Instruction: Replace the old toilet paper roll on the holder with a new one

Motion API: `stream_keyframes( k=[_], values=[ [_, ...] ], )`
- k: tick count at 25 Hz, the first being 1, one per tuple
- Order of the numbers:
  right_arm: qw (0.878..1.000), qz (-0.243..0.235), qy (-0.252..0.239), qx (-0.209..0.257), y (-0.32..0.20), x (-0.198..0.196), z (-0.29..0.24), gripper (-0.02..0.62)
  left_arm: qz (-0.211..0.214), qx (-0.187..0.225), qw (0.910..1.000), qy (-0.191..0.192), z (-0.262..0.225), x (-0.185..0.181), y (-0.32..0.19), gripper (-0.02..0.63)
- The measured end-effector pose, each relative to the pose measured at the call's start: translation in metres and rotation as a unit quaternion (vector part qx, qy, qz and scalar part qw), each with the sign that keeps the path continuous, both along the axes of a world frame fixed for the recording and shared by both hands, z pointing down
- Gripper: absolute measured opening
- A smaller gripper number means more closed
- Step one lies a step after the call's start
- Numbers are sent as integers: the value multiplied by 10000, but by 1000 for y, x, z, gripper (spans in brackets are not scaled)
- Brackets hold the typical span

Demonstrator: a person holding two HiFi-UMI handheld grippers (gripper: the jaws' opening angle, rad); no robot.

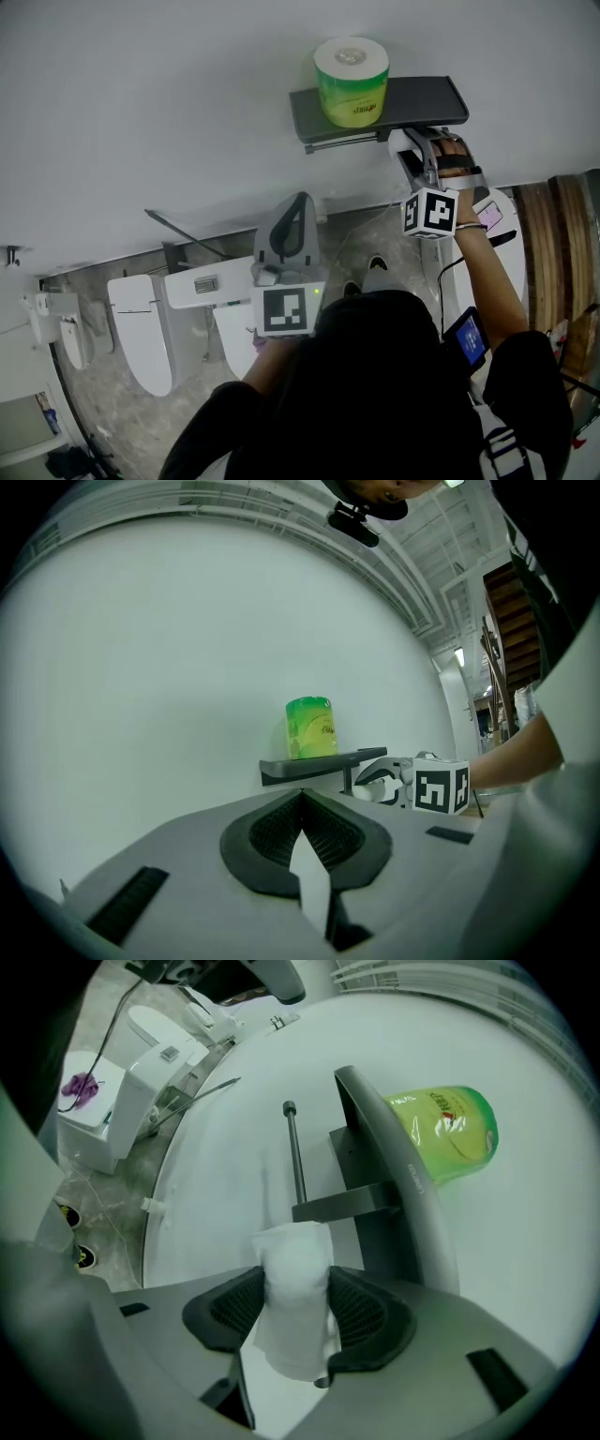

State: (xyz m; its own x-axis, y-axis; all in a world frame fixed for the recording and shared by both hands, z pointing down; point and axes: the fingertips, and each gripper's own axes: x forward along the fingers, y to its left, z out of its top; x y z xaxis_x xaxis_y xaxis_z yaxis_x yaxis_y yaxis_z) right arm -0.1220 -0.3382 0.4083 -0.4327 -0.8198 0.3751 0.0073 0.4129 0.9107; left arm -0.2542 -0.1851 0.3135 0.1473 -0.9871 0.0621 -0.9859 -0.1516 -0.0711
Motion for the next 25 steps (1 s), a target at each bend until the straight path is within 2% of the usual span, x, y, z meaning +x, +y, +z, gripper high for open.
stream_keyframes(
  k=[8,25],
  values=[
    [9990,262,187,321,-2,23,0,225,92,53,9999,-9,-3,5,3,14],
    [9837,1588,497,683,-40,147,-15,219,384,181,9991,30,-10,32,10,14]
  ],
)
